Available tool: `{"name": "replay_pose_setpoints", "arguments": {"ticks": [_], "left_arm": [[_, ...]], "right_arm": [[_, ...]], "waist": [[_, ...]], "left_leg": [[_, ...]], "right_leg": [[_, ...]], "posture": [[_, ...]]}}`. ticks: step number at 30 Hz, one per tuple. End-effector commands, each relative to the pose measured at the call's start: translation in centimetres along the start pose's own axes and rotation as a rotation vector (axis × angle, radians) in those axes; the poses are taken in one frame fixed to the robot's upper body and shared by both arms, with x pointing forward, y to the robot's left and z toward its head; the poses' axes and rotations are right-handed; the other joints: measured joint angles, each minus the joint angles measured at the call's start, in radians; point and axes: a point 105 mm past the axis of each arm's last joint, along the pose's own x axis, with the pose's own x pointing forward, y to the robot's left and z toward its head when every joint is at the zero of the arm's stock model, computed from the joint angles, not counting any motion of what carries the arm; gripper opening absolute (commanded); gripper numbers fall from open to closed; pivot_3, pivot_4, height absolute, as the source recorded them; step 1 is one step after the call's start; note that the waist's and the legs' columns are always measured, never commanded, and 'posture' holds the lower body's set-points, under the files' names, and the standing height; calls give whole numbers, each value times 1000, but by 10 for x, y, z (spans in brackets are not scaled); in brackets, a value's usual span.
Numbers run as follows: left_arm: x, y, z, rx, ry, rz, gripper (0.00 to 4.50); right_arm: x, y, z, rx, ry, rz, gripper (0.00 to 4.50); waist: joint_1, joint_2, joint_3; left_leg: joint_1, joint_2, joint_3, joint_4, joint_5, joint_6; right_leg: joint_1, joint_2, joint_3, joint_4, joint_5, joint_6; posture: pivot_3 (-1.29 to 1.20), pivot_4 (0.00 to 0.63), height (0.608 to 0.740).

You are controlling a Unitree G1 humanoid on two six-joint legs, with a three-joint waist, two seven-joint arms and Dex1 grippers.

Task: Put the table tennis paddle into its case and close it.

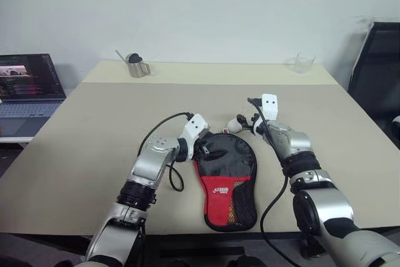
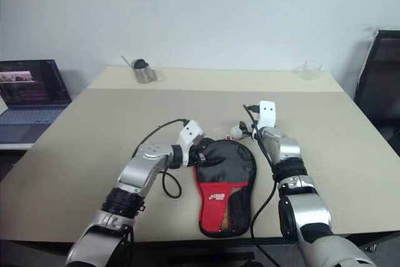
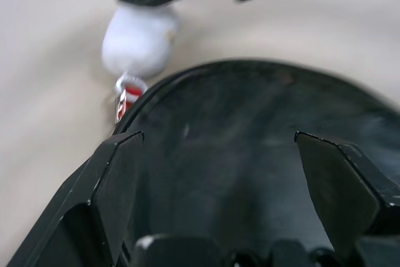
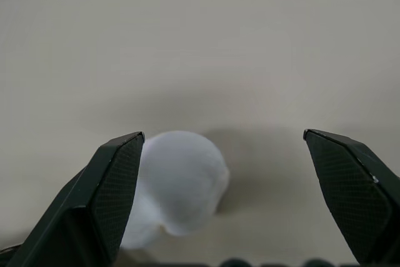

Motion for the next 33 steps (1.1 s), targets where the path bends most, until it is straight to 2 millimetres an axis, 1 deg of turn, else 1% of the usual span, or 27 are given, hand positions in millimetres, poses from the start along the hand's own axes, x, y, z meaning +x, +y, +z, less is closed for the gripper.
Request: {"name": "replay_pose_setpoints", "arguments": {"ticks": [1,5,7,10,12,16,19,22,24,25,30,33], "left_arm": [[13,-6,-2,21,-29,6,4232],[25,-18,-12,-13,-45,-34,4232],[27,-17,-14,-16,-53,-27,4232],[28,-16,-2,-53,-114,-37,4232],[31,-20,2,-49,-122,-63,4232],[37,-28,-10,-64,-54,-96,4232],[38,-28,-23,-77,19,-87,4232],[38,-25,-29,-82,47,-66,4258],[39,-27,-31,-75,56,-71,4258],[39,-27,-30,-76,56,-72,4258],[41,-29,-30,-84,66,-77,4258],[43,-31,-31,-94,68,-78,4258]], "right_arm": [[5,16,13,-46,-54,32,4500],[9,31,9,-8,-36,74,4500],[10,37,9,-6,-36,92,4500],[11,46,9,-9,-35,116,4500],[12,50,9,-14,-35,129,4500],[13,55,10,-15,-37,136,4500],[13,54,11,-8,-40,132,4500],[13,50,7,0,-34,113,3885],[13,48,3,-2,-24,106,3281],[13,48,3,-3,-22,106,2863],[13,46,2,-7,-20,100,1127],[13,44,1,-11,-18,92,364]], "waist": [[0,0,0],[0,0,0],[0,0,0],[0,0,0],[0,0,0],[0,0,0],[0,0,0],[0,1,-1],[0,1,-1],[0,1,-2],[0,2,-2],[0,2,-3]], "left_leg": [[0,0,0,0,0,0],[0,0,0,0,0,0],[0,0,0,0,0,0],[1,0,0,1,0,0],[1,0,0,1,0,0],[0,0,0,1,0,0],[0,-1,0,1,0,0],[1,-1,0,1,0,0],[2,-1,0,1,0,0],[3,-1,-1,1,0,0],[6,0,0,1,0,0],[6,0,0,1,0,0]], "right_leg": [[0,0,0,0,0,0],[0,0,0,0,0,0],[0,0,0,1,0,0],[1,0,0,1,0,0],[1,0,0,1,0,0],[1,0,-1,1,0,0],[1,0,-1,1,0,0],[2,0,-1,1,0,0],[3,0,-1,2,0,0],[4,0,-1,2,0,0],[6,0,-1,2,0,0],[6,0,0,2,0,0]], "posture": [[0,150,740],[0,150,740],[0,150,740],[0,150,740],[0,150,740],[0,150,740],[0,150,740],[0,150,740],[0,150,740],[0,150,740],[0,150,740],[0,150,740]]}}
